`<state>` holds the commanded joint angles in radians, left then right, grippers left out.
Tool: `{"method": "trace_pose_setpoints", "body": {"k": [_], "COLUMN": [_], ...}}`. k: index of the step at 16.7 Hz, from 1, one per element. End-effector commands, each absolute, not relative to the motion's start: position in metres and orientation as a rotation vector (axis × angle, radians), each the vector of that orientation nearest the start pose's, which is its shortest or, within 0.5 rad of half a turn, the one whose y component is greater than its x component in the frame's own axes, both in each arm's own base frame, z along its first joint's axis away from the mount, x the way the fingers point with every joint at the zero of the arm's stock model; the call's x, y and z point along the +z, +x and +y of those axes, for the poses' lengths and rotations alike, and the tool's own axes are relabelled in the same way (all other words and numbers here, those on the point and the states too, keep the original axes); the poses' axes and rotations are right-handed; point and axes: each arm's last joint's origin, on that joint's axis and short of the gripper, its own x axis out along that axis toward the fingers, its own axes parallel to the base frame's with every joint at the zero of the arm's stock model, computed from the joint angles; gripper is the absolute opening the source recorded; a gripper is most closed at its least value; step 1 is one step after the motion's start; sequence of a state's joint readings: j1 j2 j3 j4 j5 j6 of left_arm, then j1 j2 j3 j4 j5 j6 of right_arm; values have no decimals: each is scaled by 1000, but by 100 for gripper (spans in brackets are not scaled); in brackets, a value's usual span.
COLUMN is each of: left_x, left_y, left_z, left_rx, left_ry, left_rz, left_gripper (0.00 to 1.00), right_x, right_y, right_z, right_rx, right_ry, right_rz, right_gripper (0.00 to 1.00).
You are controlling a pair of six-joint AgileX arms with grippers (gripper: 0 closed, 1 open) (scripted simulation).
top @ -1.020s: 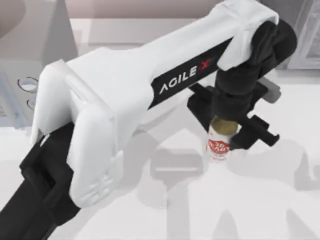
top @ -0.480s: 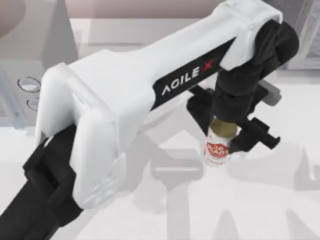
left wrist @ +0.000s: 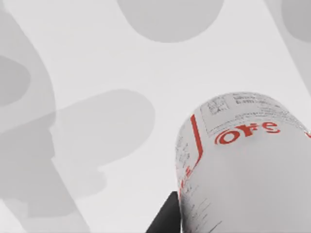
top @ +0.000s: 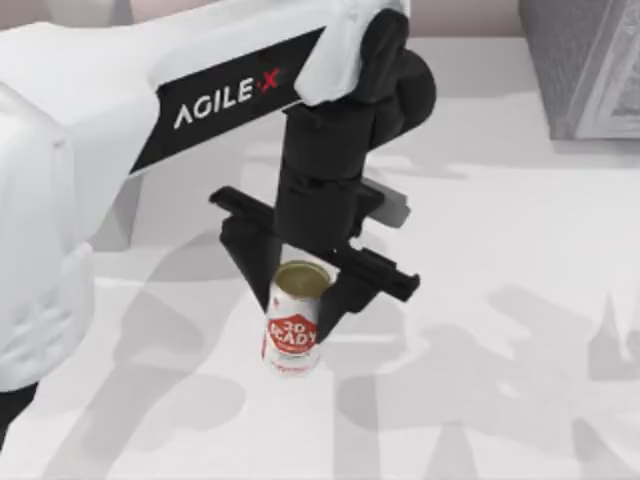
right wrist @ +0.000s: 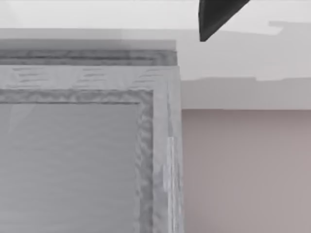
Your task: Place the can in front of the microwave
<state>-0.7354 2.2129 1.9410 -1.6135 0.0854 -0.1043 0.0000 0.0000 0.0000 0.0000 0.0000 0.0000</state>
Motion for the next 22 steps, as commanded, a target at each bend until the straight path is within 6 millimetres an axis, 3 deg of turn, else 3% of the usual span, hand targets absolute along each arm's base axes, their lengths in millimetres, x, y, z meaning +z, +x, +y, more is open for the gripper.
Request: {"method": "trace_pose_setpoints", "body": {"k": [3, 6, 9, 12, 15, 17, 19, 22], "left_x": [213, 211, 205, 201, 203, 205, 206, 206], "left_y": [309, 298, 273, 246, 229, 224, 223, 223], "left_z": [-174, -68, 25, 96, 146, 168, 178, 178], "left_rx": [-373, -320, -268, -188, -89, -35, -9, -9], "left_ry": [378, 147, -55, -109, -45, 0, 23, 23], "left_rz": [1970, 2025, 1936, 1766, 1634, 1589, 1572, 1572], "left_gripper": [0, 0, 0, 0, 0, 0, 0, 0], "right_x": [160, 160, 160, 160, 160, 160, 160, 160], "right_y": [106, 106, 106, 106, 106, 106, 106, 106], "right_z": [-1, -1, -1, -1, -1, -1, -1, -1], "right_rx": [0, 0, 0, 0, 0, 0, 0, 0], "right_ry": [0, 0, 0, 0, 0, 0, 0, 0], "right_rz": [0, 0, 0, 0, 0, 0, 0, 0], "right_gripper": [100, 100, 100, 100, 100, 100, 100, 100]}}
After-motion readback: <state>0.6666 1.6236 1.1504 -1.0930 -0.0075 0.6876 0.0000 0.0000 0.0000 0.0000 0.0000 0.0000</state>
